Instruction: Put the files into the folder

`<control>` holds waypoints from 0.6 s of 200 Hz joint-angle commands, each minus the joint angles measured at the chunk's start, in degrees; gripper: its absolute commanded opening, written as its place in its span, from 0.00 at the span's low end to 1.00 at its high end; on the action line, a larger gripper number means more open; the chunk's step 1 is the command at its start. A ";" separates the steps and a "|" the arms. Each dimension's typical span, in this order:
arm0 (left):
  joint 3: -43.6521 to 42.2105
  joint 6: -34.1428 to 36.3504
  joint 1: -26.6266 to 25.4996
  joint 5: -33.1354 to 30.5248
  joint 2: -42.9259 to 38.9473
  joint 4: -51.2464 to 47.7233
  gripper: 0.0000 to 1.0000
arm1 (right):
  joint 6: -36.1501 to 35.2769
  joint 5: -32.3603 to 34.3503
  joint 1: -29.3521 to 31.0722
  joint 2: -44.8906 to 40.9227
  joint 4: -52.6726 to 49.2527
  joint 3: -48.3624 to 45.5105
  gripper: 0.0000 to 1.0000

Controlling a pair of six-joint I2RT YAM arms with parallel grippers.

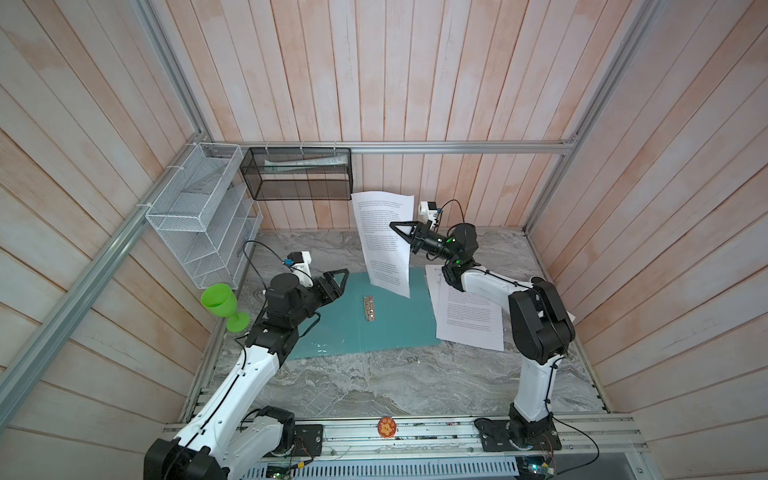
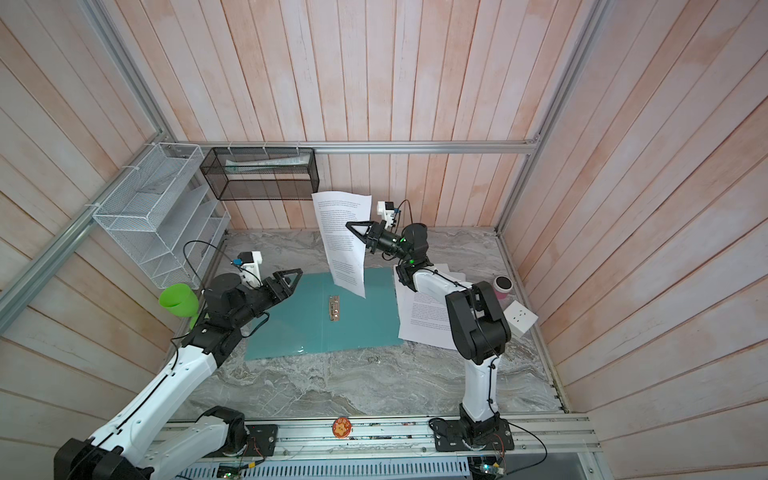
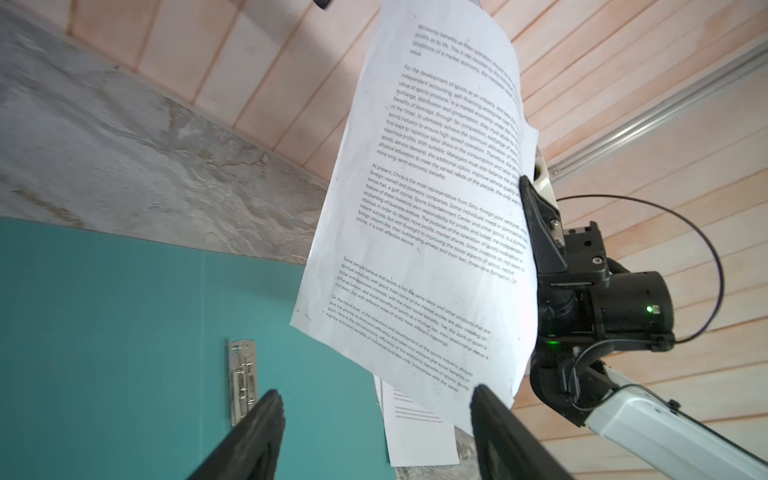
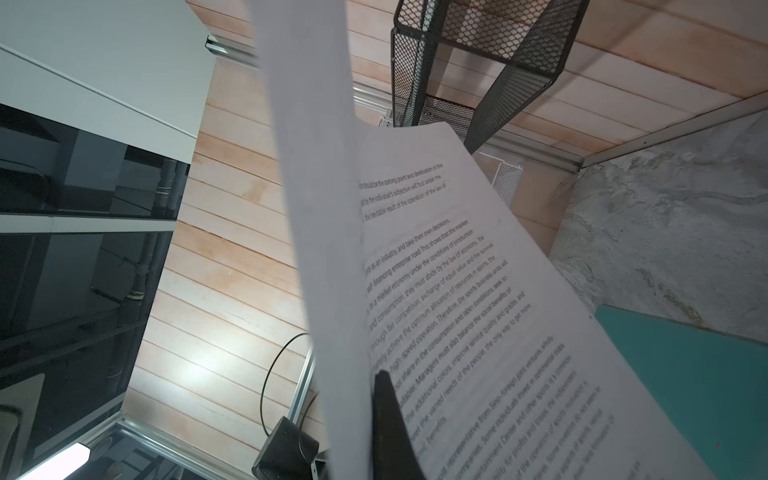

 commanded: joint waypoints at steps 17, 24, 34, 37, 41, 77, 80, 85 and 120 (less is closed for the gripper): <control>-4.81 -1.14 5.25 0.90 -3.30 -3.99 0.76 | -11.39 5.75 2.55 4.47 -8.56 1.40 0.00; -5.17 -1.06 5.63 0.99 -3.31 -3.69 0.76 | -13.34 6.47 2.94 4.92 -10.08 1.28 0.00; -5.48 -0.97 5.95 1.28 -2.93 -2.97 0.75 | -16.22 8.20 3.55 5.36 -12.41 0.41 0.00; -5.61 -0.97 6.02 1.26 -2.86 -2.79 0.75 | -17.24 8.72 3.83 5.63 -12.58 0.13 0.00; -5.76 -1.03 6.05 1.26 -2.63 -2.48 0.75 | -18.02 8.90 3.95 5.85 -12.74 0.00 0.00; -7.50 -1.23 6.24 1.73 -1.26 0.58 0.75 | -26.03 9.90 4.53 10.67 -14.06 0.10 0.00; -7.68 -1.23 6.27 1.88 -0.98 0.94 0.75 | -26.51 9.71 4.50 11.34 -14.16 0.27 0.00; -7.87 -1.02 6.25 2.24 -0.73 1.34 0.75 | -27.13 9.11 4.38 12.34 -14.35 0.71 0.00; -8.10 0.26 6.26 3.01 1.44 2.01 0.75 | -31.02 6.85 4.47 17.09 -15.08 2.78 0.00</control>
